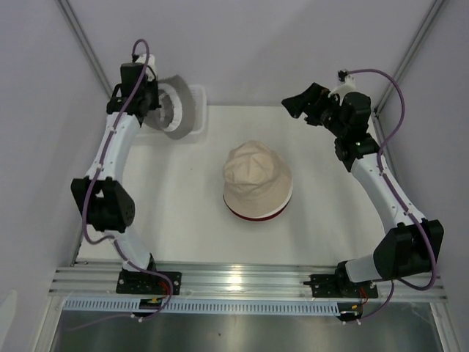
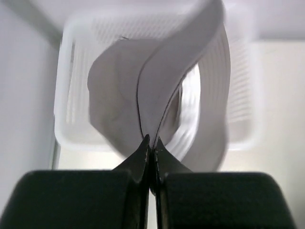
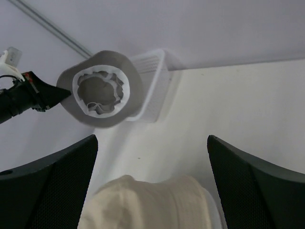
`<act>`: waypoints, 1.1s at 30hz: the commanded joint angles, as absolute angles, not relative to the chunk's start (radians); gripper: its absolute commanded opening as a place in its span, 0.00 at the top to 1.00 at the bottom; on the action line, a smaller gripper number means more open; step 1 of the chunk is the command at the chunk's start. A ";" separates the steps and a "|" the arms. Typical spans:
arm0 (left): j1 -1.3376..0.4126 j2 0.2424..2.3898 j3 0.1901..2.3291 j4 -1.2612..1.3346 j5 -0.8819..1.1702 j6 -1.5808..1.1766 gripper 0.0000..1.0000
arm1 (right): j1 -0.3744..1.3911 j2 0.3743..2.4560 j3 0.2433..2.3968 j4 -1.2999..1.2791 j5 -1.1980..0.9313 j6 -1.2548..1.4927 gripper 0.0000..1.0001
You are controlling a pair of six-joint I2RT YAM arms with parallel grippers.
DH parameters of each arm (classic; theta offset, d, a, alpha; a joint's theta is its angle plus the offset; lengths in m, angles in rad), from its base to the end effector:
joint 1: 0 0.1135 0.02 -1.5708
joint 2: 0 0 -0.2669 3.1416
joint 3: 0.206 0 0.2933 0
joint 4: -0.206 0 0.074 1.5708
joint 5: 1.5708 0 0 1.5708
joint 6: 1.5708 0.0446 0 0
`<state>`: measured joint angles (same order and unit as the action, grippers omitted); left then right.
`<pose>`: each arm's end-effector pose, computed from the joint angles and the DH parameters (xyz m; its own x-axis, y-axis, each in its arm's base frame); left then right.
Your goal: Stack the hats
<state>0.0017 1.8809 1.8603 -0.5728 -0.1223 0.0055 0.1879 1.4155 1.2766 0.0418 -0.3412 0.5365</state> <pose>0.4878 0.0063 0.3556 -0.5597 0.0045 -0.8287 -0.0997 0.9923 0.0728 0.3772 0.0869 0.3856 -0.3391 0.4258 -0.8389 -0.3838 0.7515 0.5366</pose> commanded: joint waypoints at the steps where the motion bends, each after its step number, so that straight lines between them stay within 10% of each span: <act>1: -0.162 1.643 1.812 -0.412 -0.072 0.176 0.99 | 0.250 1.393 1.385 0.118 -0.367 0.639 0.01; 13: -0.518 1.508 1.761 -0.348 -0.242 0.246 0.99 | 0.451 1.457 1.427 0.202 -0.264 1.035 0.01; 33: -0.598 1.643 2.014 -0.555 -0.406 -0.063 0.99 | 0.623 1.364 1.236 0.218 0.055 1.453 0.01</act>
<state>-0.5877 1.6455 1.9732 -0.5606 -0.3588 -0.0181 0.6052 1.3445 1.2507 0.1658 -0.0364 1.3140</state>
